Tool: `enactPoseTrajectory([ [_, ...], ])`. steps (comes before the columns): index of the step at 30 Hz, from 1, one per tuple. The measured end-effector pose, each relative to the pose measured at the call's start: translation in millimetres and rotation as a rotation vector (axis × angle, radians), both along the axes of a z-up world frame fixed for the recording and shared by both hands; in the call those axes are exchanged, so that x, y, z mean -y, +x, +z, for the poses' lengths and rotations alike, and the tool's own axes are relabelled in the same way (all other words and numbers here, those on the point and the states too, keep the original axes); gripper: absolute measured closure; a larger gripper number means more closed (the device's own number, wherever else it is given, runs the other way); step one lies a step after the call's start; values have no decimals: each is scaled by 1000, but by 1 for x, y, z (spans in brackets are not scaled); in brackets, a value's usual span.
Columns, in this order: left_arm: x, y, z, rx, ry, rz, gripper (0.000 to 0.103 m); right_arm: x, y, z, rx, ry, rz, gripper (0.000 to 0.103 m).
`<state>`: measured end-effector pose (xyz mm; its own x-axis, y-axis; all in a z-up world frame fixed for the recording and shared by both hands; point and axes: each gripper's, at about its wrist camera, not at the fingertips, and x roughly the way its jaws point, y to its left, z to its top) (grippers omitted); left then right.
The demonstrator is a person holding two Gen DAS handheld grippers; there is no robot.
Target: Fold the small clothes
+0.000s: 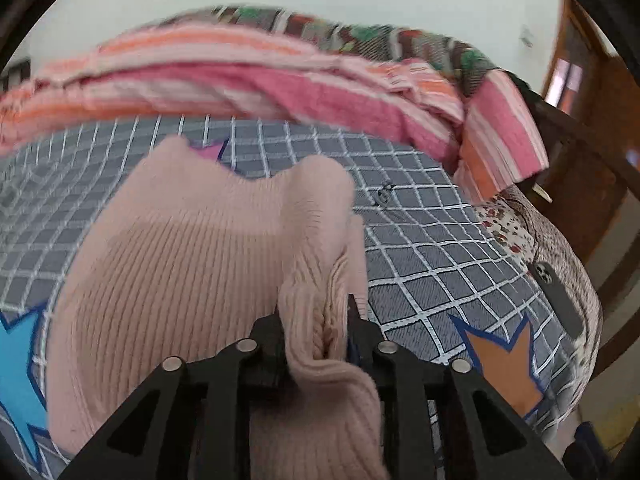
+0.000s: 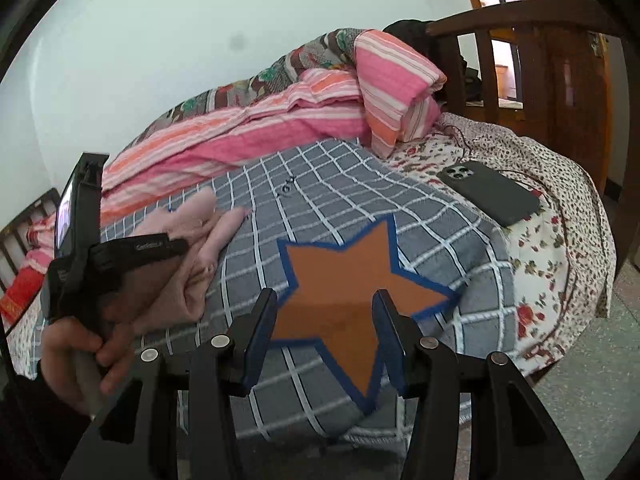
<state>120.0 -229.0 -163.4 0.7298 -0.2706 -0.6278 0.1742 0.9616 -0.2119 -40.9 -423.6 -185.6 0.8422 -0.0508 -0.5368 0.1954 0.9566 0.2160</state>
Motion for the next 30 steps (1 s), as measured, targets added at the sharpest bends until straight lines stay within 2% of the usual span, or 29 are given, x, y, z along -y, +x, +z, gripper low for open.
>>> enactPoseTrajectory([
  [3, -13, 3, 10, -58, -115, -91, 55, -3, -1, 0, -9, 7, 40, 52],
  [5, -26, 4, 20, -97, -194, -137, 52, -6, 7, 4, -11, 21, 70, 49],
  [7, -44, -1, 32, -88, -260, -177, 49, -10, 19, 8, -14, 55, 106, 45],
  [8, -51, -3, 37, -69, -285, -184, 44, -13, 26, 10, -17, 74, 124, 43],
  [10, -72, -5, 46, -24, -317, -186, 41, -20, 45, 17, -21, 133, 175, 41],
  [14, -116, 8, 50, -15, -300, -124, 41, -40, 86, 30, 0, 255, 279, 28],
  [17, -144, 20, 43, -36, -288, -89, 41, -59, 119, 29, -19, 328, 328, 28],
  [21, -179, 29, 27, -58, -271, -52, 41, -83, 159, 17, -73, 386, 340, 28],
  [25, -201, 28, 10, -90, -279, -63, 41, -94, 189, -3, -145, 400, 280, 29],
  [27, -210, 28, 2, -104, -273, -69, 41, -96, 197, -10, -156, 408, 256, 33],
  [30, -222, 28, -9, -128, -288, -81, 41, -100, 200, -8, -142, 361, 214, 55],
])
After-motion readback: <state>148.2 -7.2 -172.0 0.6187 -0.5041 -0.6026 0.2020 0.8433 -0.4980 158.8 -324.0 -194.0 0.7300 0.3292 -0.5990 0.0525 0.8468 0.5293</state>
